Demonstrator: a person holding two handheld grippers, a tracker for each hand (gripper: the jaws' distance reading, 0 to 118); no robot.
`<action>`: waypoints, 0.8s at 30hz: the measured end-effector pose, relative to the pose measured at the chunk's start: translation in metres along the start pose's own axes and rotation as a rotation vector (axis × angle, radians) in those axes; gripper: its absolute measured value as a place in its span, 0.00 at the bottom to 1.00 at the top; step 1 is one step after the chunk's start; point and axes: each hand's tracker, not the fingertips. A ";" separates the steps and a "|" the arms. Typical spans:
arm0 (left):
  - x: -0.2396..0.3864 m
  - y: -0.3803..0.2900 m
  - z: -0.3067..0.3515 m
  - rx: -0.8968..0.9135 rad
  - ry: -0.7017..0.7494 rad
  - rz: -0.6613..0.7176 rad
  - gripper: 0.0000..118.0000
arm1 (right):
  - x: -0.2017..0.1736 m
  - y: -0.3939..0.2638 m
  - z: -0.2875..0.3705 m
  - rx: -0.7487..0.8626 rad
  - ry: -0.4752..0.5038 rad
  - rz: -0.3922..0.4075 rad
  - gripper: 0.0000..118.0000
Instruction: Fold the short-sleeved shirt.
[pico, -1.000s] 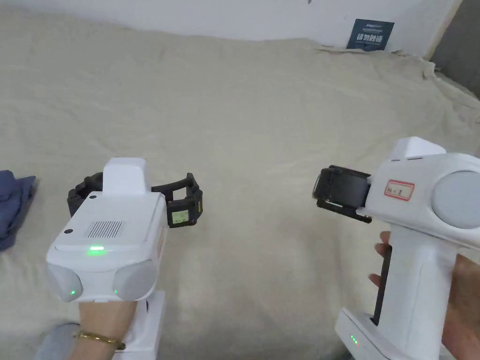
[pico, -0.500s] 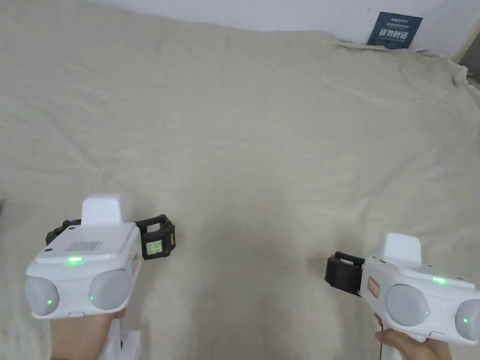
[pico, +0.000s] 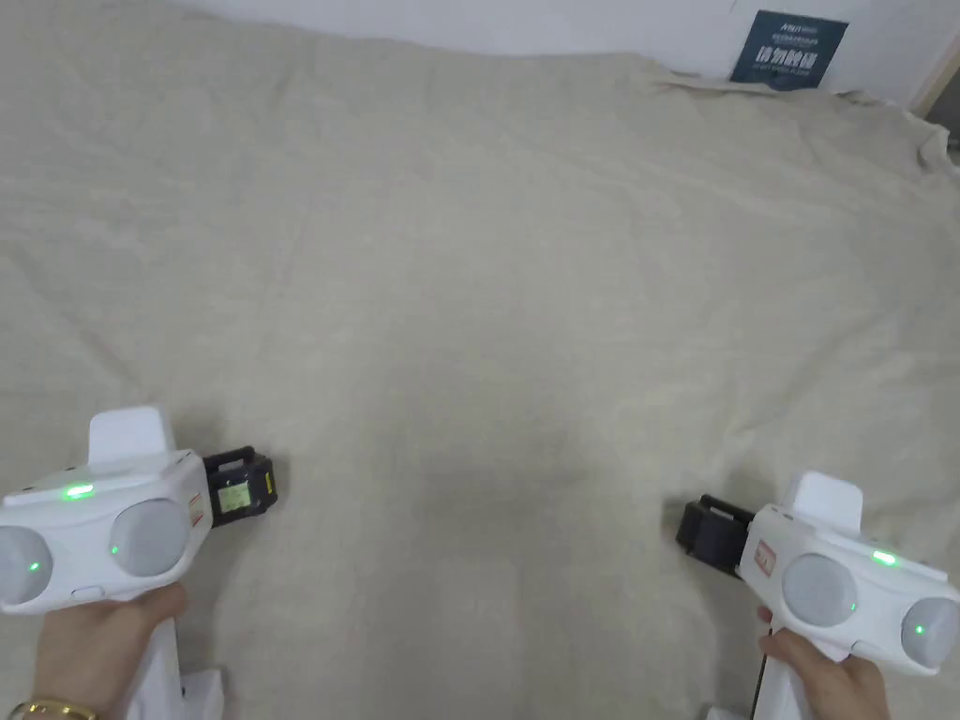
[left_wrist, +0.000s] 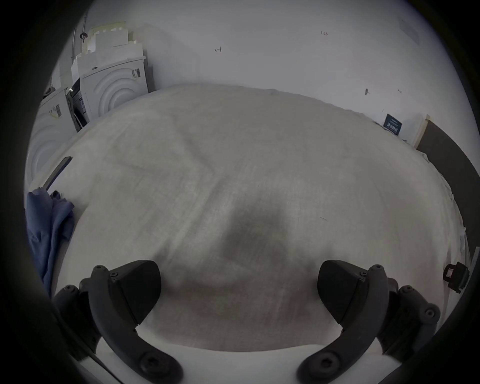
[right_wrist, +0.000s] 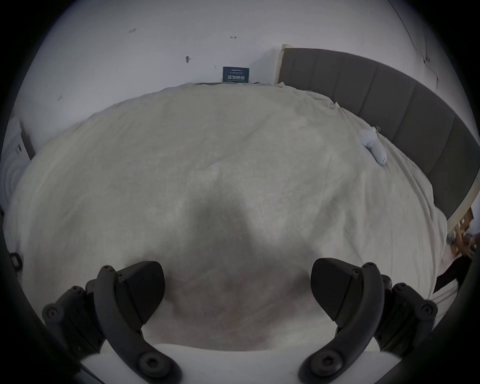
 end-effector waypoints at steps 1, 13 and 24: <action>0.002 0.000 0.000 0.002 0.008 -0.003 1.00 | 0.001 -0.002 -0.003 0.000 0.004 -0.009 0.97; -0.001 0.001 -0.001 -0.007 0.010 -0.003 1.00 | 0.013 0.004 -0.005 -0.037 0.060 -0.050 0.99; 0.003 -0.001 0.012 -0.008 0.009 -0.003 1.00 | 0.013 0.004 -0.012 -0.036 0.059 -0.048 0.99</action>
